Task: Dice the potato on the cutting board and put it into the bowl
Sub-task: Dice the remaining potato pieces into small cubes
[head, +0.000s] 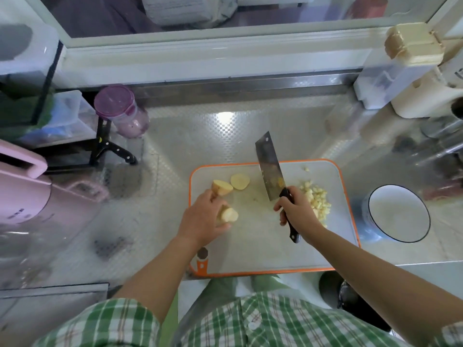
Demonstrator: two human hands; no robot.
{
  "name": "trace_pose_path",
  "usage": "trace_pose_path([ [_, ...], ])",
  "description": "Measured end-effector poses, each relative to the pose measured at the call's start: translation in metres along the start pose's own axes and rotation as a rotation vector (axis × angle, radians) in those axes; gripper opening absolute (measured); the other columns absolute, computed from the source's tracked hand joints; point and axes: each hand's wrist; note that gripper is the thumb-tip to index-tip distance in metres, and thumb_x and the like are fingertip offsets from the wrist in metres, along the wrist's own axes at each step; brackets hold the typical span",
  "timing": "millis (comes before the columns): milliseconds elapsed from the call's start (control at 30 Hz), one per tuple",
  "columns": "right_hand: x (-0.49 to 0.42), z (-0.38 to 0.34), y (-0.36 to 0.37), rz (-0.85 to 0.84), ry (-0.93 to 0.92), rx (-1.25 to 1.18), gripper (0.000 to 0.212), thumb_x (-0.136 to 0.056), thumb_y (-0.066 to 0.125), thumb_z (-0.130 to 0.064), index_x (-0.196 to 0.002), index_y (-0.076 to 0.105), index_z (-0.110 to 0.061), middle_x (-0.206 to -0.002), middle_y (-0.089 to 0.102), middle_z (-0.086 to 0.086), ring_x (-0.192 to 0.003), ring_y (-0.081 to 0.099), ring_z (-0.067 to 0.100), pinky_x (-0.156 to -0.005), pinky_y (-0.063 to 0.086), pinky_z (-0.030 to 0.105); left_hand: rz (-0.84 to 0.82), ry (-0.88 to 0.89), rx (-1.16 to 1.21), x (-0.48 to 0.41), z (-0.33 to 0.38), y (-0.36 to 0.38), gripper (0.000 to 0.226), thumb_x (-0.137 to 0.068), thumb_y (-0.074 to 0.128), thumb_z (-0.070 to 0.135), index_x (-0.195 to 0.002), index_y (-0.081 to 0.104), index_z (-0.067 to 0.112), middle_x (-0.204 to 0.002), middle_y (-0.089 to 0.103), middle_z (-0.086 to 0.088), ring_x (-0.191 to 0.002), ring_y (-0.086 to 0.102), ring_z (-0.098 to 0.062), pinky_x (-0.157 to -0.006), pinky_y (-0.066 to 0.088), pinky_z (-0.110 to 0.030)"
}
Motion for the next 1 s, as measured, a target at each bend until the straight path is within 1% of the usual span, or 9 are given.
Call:
trace_pose_path([
  [167,-0.002,0.001,0.000,0.010,0.009,0.035,0.009,-0.089,0.044,-0.003,-0.093,0.049,-0.009,-0.079,0.065,0.013,-0.050,0.052,0.022,-0.054,0.050,0.034,0.017,-0.024,0.047,-0.002,0.004,0.004,0.031,-0.080,0.069,0.034,-0.107,0.060,0.023,-0.111,0.045,0.001,-0.101,0.048,-0.017,-0.066,0.038,-0.027],
  [333,-0.003,0.003,-0.002,0.025,0.017,0.047,0.012,-0.089,0.044,-0.004,-0.100,0.049,-0.004,-0.080,0.065,0.013,-0.051,0.052,0.020,-0.055,0.051,0.035,0.042,-0.058,0.217,-0.003,0.003,0.005,0.019,-0.079,0.071,0.027,-0.094,0.062,0.020,-0.098,0.061,0.005,-0.092,0.056,-0.016,-0.069,0.041,-0.026],
  [433,-0.002,0.002,-0.003,0.034,0.005,0.051,0.014,-0.089,0.045,-0.004,-0.101,0.051,-0.004,-0.078,0.065,0.012,-0.050,0.053,0.020,-0.054,0.051,0.034,0.035,-0.163,0.377,-0.003,0.002,0.001,0.016,-0.077,0.072,0.027,-0.089,0.062,0.023,-0.083,0.065,0.009,-0.077,0.059,-0.013,-0.068,0.045,-0.026],
  [500,-0.002,0.002,-0.003,0.051,-0.001,0.060,0.013,-0.088,0.044,-0.004,-0.099,0.051,-0.004,-0.078,0.065,0.012,-0.049,0.053,0.019,-0.052,0.050,0.033,0.050,-0.225,0.403,-0.005,0.001,-0.002,0.015,-0.077,0.071,0.027,-0.088,0.061,0.025,-0.078,0.064,0.011,-0.073,0.059,-0.012,-0.065,0.045,-0.026],
  [633,-0.001,0.002,-0.002,0.064,-0.002,0.056,0.013,-0.088,0.044,-0.004,-0.098,0.052,-0.004,-0.078,0.065,0.014,-0.048,0.053,0.019,-0.050,0.048,0.030,0.113,-0.357,0.338,-0.007,-0.007,-0.006,0.014,-0.078,0.067,0.027,-0.089,0.058,0.023,-0.079,0.063,0.005,-0.074,0.057,-0.018,-0.065,0.047,-0.032],
  [800,-0.001,0.003,-0.001,0.062,0.000,0.063,0.014,-0.089,0.043,-0.003,-0.100,0.052,-0.004,-0.079,0.065,0.015,-0.048,0.053,0.018,-0.049,0.049,0.028,0.098,-0.461,0.355,-0.008,-0.014,-0.001,0.016,-0.080,0.067,0.026,-0.090,0.057,0.020,-0.088,0.060,0.001,-0.078,0.055,-0.018,-0.064,0.041,-0.029],
  [867,-0.002,0.003,-0.001,0.076,-0.001,0.063,0.014,-0.089,0.043,-0.004,-0.098,0.052,-0.005,-0.076,0.064,0.012,-0.047,0.052,0.018,-0.048,0.048,0.027,0.102,-0.476,0.381,-0.009,-0.012,0.000,0.016,-0.081,0.067,0.025,-0.091,0.057,0.018,-0.086,0.060,0.002,-0.079,0.055,-0.018,-0.066,0.040,-0.028],
  [933,-0.001,0.003,-0.002,0.105,-0.006,0.044,0.012,-0.088,0.042,-0.004,-0.094,0.053,-0.005,-0.072,0.060,0.010,-0.045,0.049,0.018,-0.046,0.046,0.028,0.134,-0.512,0.410,-0.011,-0.010,0.000,0.016,-0.082,0.067,0.026,-0.091,0.058,0.017,-0.083,0.059,0.004,-0.078,0.054,-0.018,-0.068,0.039,-0.028],
  [1000,0.000,0.003,-0.002,0.130,-0.005,0.014,0.010,-0.088,0.041,-0.004,-0.088,0.051,-0.006,-0.068,0.056,0.009,-0.045,0.047,0.018,-0.045,0.045,0.029,0.192,-0.588,0.444,-0.013,-0.012,0.001,0.017,-0.084,0.066,0.027,-0.094,0.059,0.015,-0.087,0.060,0.003,-0.081,0.053,-0.018,-0.071,0.038,-0.028],
])
Point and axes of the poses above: each hand's wrist, its own x-axis away from the middle knuckle, its own y-axis out of the palm, z = x × y
